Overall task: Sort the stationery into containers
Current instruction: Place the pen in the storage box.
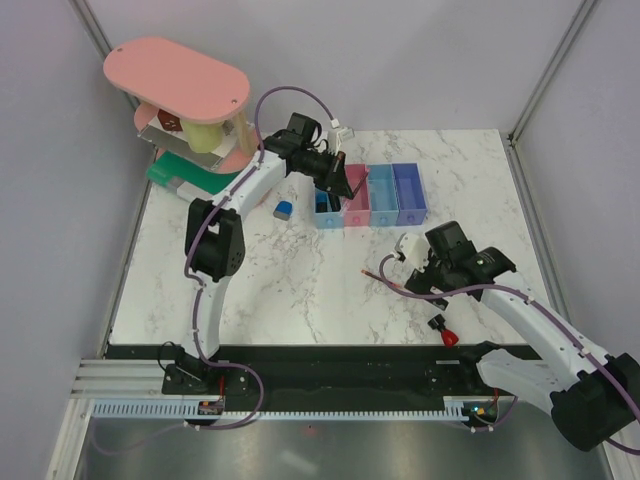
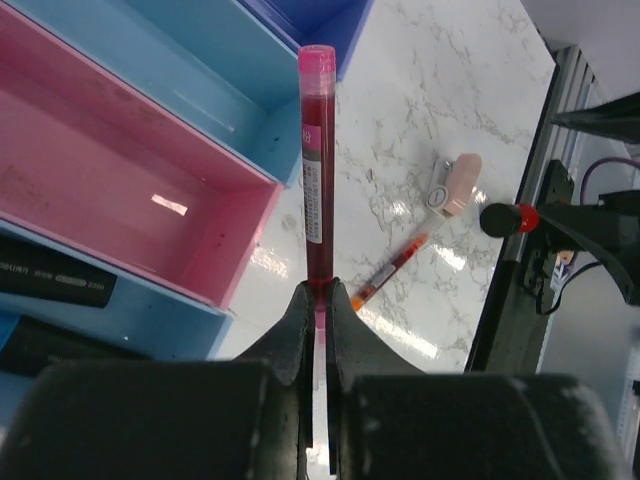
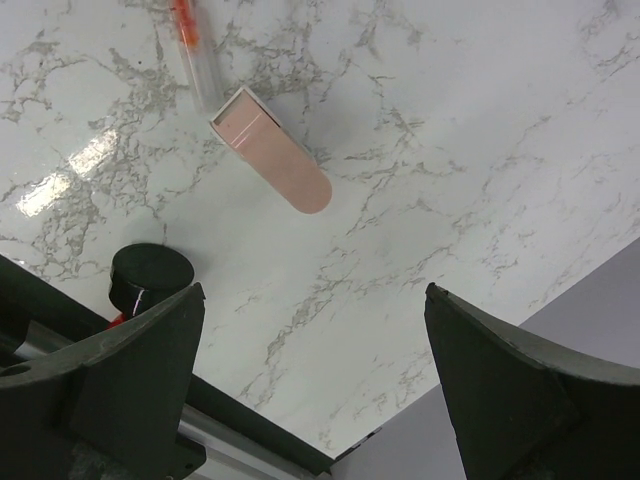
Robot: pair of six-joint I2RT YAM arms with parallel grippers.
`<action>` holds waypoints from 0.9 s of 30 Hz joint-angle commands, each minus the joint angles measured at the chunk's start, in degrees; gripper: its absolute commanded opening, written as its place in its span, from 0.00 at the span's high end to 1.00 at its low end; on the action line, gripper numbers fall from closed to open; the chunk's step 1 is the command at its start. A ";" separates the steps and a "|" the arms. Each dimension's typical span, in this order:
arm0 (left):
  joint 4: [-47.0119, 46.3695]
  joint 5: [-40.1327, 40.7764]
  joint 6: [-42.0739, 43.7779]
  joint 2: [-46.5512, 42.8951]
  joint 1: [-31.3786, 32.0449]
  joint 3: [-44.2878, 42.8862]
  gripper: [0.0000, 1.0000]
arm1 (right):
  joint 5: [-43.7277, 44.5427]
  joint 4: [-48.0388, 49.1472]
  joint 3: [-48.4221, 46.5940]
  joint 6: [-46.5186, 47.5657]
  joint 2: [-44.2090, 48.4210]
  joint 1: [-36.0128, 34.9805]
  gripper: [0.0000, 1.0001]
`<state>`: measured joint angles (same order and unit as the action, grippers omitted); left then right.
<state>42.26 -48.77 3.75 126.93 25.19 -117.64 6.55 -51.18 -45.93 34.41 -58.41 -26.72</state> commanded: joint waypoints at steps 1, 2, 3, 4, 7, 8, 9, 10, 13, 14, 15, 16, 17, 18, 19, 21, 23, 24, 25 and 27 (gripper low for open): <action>-9.29 0.25 -10.07 3.84 -0.05 -5.57 0.98 | 1.28 1.69 -2.23 -1.63 -0.03 0.09 0.02; -10.00 1.30 -10.77 4.54 -0.05 -6.27 0.98 | 1.10 1.78 -2.14 -1.63 -0.12 0.00 0.02; -10.70 2.88 -11.21 5.59 -0.05 -6.54 0.98 | 1.01 1.78 -2.14 -1.72 -0.21 0.00 0.02; -11.93 3.76 -11.48 6.13 -0.05 -6.54 0.98 | 0.84 1.78 -2.23 -1.81 -0.30 0.09 0.02; -13.25 6.41 -12.19 7.88 -0.05 -6.98 0.98 | 0.75 1.87 -2.85 -1.98 -0.82 0.00 0.02; -13.52 7.19 -12.36 8.41 -0.05 -7.59 0.98 | 0.57 1.78 -3.02 -1.98 -0.91 0.00 0.02; -13.61 7.64 -12.36 8.85 -0.05 -7.77 0.98 | 0.22 1.52 -3.11 -1.55 -0.91 0.09 0.02; -13.61 7.90 -12.36 9.47 -0.05 -8.04 0.96 | 0.40 1.08 -3.20 -1.46 -0.83 0.00 0.02; -13.61 8.43 -11.92 10.09 -0.05 -8.48 0.79 | -0.21 -0.40 -2.94 -0.41 -0.91 0.00 0.02; -13.61 8.69 -11.75 10.09 -0.05 -8.30 0.76 | -0.57 -1.02 -3.02 -0.40 -1.00 0.00 0.02; -13.61 8.87 -11.66 10.00 -0.05 -8.22 0.73 | -1.87 -1.64 -2.94 -0.40 -1.00 0.00 0.02; -13.61 9.05 -11.31 9.83 -0.05 -7.78 0.65 | -2.58 -3.12 -3.02 -0.31 -1.09 0.00 0.02; -13.61 9.05 -11.05 9.56 -0.05 -7.51 0.60 | -3.29 -4.01 -3.02 -0.31 -1.18 0.09 0.02; -13.61 9.31 -10.96 9.30 -0.05 -7.34 0.54 | -3.90 -4.63 -3.11 -0.31 -1.18 0.00 0.02; -13.61 9.40 -10.52 9.12 -0.05 -6.90 0.46 | -5.04 -5.94 -3.11 -0.31 -1.26 0.00 0.02; -13.61 9.84 -10.25 8.07 -0.14 -6.46 0.39 | -5.58 -6.91 -3.02 -0.22 -1.35 0.00 0.02; -13.35 9.75 -9.73 6.23 -0.23 -5.93 0.35 | -5.84 -7.71 -2.59 0.21 -1.44 0.00 0.02; -12.82 9.75 -9.38 5.52 -0.32 -5.67 0.34 | -5.84 -8.14 -2.24 0.39 -1.61 0.09 0.02; -12.38 9.75 -8.42 4.47 -0.32 -5.06 0.34 | -5.93 -8.32 -2.14 0.56 -1.70 0.00 0.02; -11.42 9.75 -7.27 1.06 -0.40 -4.26 0.34 | -6.46 -9.20 -2.06 1.44 -2.49 0.00 0.02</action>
<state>30.72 -39.29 -6.46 136.20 25.12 -123.00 2.20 -57.65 -46.89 34.33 -59.92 -26.74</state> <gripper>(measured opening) 0.656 0.982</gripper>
